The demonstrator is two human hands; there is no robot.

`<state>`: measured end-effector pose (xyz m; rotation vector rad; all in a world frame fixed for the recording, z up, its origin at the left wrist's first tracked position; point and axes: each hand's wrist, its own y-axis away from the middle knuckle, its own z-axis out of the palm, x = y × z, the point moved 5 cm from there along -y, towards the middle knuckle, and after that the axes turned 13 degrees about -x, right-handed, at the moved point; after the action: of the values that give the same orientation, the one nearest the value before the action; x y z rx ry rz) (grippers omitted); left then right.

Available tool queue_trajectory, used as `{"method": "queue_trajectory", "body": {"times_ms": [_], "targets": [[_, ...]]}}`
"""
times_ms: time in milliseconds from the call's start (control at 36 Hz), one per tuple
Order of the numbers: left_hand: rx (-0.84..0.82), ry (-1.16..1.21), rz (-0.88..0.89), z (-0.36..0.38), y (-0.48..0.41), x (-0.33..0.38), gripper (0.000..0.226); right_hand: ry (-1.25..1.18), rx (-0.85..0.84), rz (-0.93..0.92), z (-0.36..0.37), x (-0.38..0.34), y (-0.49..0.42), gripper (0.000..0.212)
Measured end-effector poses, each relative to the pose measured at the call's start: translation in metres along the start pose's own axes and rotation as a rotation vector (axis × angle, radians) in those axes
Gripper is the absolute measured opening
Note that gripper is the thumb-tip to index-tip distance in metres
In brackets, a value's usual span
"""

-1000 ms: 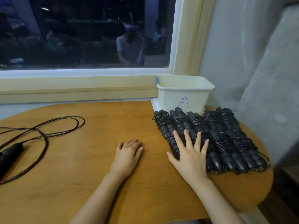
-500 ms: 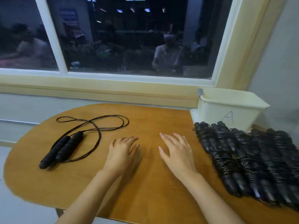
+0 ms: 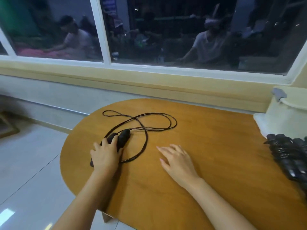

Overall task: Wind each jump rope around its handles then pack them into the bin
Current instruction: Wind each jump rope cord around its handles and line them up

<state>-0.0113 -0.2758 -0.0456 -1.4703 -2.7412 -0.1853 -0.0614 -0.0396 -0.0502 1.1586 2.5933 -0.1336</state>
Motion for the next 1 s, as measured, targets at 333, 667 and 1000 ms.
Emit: {"method": "queue_trajectory", "body": {"times_ms": [333, 667, 1000], "targets": [[0.164, -0.019, 0.669, 0.011, 0.046, 0.109, 0.060, 0.002, 0.190, 0.160, -0.033, 0.085, 0.047, 0.059], [-0.065, 0.106, 1.090, 0.033, 0.106, 0.240, 0.072, 0.024, 0.237, 0.482, -0.049, 0.163, 0.154, 0.058], [-0.096, 0.201, 0.880, 0.043, 0.107, 0.220, 0.082, 0.094, 0.410, 0.358, -0.043, 0.157, 0.160, 0.028]]}}
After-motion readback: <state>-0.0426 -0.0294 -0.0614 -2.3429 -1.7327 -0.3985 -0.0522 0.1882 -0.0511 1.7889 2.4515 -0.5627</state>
